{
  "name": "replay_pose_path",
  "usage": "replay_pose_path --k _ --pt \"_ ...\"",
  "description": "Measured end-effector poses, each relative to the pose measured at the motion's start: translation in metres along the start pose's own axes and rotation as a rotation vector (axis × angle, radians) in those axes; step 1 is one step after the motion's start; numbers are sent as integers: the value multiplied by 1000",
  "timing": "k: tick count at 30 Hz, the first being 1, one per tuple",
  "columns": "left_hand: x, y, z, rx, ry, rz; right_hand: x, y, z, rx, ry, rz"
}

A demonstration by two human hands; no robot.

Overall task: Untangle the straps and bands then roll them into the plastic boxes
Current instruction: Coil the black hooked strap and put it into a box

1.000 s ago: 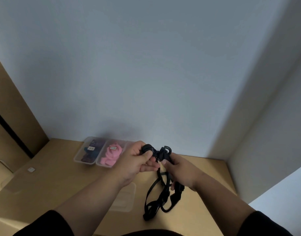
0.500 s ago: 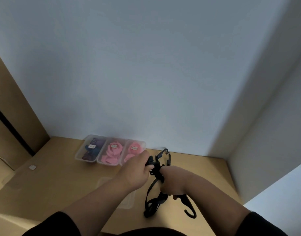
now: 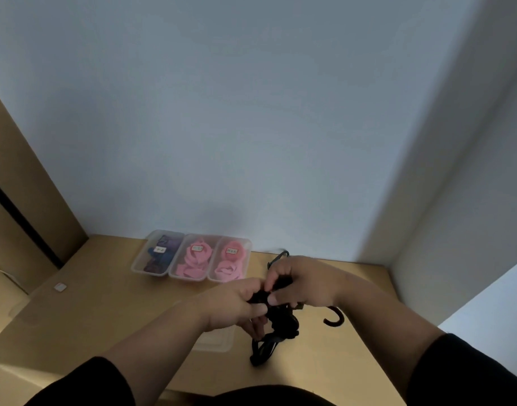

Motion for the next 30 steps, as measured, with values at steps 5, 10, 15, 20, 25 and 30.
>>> replay_pose_path --k 5,10,15,20,25,30 --pt "1 8 8 242 114 -42 3 -8 12 -302 -35 164" --pt "-2 5 15 548 208 79 7 -12 25 -521 -22 411" --pt "-4 -2 15 698 251 265 4 3 36 -645 25 466" --pt "-6 -24 8 624 230 544 3 22 46 -655 136 431" --pt "-6 -38 9 378 191 717 1 31 54 -594 223 403" --pt "0 -48 13 -170 122 732 2 41 50 -691 251 347"
Point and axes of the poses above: each hand's wrist, its own x-axis away from the middle knuckle, its own y-axis out of the palm, z = x × y, the point moved 9 cm from there along -x, towards the middle knuckle, and after that the axes turned 1 degree about x, right-handed, at the moved point
